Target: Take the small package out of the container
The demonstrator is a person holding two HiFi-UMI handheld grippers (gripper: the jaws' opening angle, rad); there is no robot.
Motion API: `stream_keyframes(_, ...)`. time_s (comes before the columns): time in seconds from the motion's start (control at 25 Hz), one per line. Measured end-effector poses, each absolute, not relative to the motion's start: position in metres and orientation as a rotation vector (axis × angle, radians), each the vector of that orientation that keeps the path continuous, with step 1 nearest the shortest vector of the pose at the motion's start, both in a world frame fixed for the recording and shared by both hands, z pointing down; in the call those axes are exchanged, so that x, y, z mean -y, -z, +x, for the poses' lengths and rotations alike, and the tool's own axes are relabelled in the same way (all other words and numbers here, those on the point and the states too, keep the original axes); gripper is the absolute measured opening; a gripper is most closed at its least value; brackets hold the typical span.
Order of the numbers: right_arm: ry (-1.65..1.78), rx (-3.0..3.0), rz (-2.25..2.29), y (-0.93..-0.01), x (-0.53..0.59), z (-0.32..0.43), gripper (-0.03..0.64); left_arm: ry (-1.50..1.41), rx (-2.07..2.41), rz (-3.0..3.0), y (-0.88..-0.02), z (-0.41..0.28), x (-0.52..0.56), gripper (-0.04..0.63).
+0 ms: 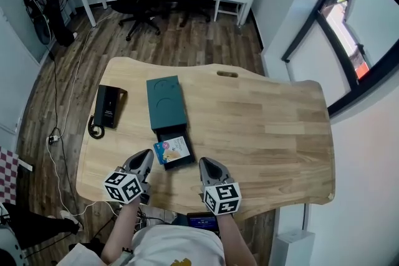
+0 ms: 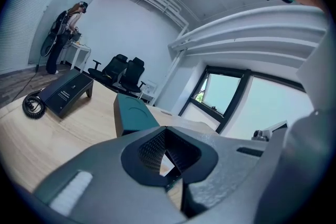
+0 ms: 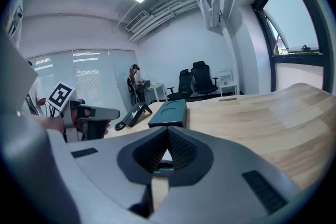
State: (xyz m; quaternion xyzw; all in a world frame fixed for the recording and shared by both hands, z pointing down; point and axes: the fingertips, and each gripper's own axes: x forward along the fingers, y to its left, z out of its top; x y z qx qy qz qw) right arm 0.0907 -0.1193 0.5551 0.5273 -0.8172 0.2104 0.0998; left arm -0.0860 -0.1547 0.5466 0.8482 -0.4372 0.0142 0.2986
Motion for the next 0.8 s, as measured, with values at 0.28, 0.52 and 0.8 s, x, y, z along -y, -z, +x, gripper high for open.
stream_keyframes(0.28, -0.642, 2.399, 1.501, -0.573, 0.122, 0.084, 0.003, -0.127, 1.168, 2.199, -0.576, -0.089, 0.151, 0.0)
stream_keyframes(0.52, -0.6, 2.391, 1.438, -0.581, 0.129, 0.074, 0.003, -0.151, 1.17, 2.097, -0.601, -0.098, 0.152, 0.002)
stream_keyframes(0.8, -0.627, 2.367, 1.396, -0.597, 0.138, 0.072, 0.003, -0.162, 1.142, 2.041, -0.621, -0.099, 0.157, 0.002)
